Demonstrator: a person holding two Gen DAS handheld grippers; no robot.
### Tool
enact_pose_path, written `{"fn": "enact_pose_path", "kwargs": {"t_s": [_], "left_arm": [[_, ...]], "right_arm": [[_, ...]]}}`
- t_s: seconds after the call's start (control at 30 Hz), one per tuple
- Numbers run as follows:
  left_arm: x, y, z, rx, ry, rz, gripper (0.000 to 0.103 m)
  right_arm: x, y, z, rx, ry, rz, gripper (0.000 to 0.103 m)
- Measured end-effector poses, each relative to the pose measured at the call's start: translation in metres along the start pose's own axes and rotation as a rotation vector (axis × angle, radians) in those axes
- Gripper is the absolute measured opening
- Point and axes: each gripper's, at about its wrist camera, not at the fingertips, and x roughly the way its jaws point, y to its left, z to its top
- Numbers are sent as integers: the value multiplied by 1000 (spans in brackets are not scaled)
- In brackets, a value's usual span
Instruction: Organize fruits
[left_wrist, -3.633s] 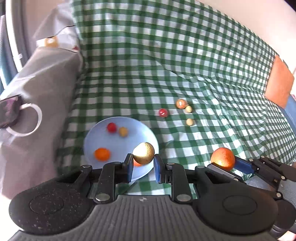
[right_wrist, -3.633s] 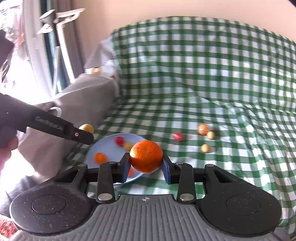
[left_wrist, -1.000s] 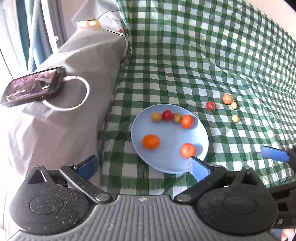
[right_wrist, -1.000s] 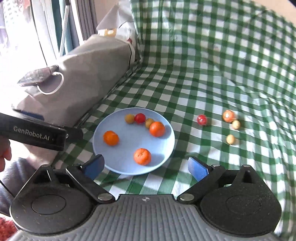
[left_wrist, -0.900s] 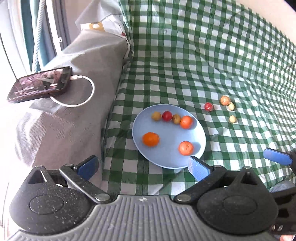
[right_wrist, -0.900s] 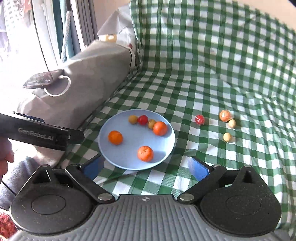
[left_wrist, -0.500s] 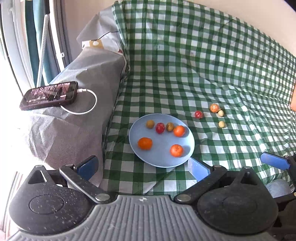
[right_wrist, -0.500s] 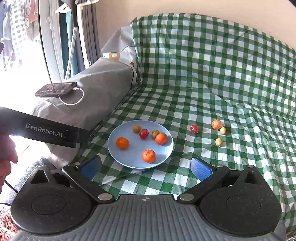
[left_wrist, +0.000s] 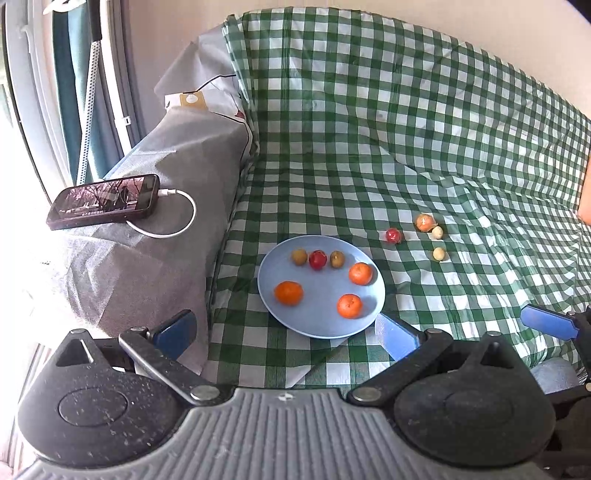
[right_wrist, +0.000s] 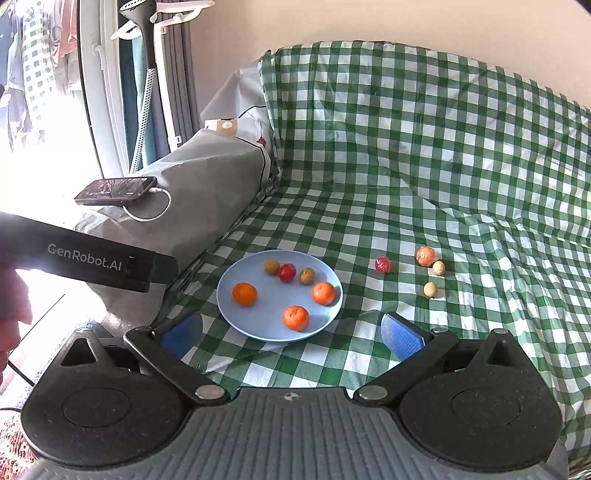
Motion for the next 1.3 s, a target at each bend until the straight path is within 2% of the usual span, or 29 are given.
{"fn": "enact_pose_path", "kwargs": {"t_s": [0.47, 0.63, 0.77, 1.07, 1.2, 1.3], "left_arm": [[17, -3, 2, 15, 46, 5, 103], [31, -14, 8, 36, 72, 10, 103], [50, -29, 24, 47, 92, -2, 103], [126, -90, 75, 102, 118, -60, 103], [182, -121, 102, 116, 146, -88, 103], [228, -142, 118, 121, 172, -89, 103]], "right_arm": [[15, -5, 0, 36, 31, -1, 102], [27, -21, -5, 87, 46, -31, 102], [42, -44, -10, 145, 56, -88, 102], [94, -126, -19, 263, 73, -265, 102], [131, -174, -10, 289, 44, -332, 102], [170, -212, 1, 292, 43, -343, 102]]}}
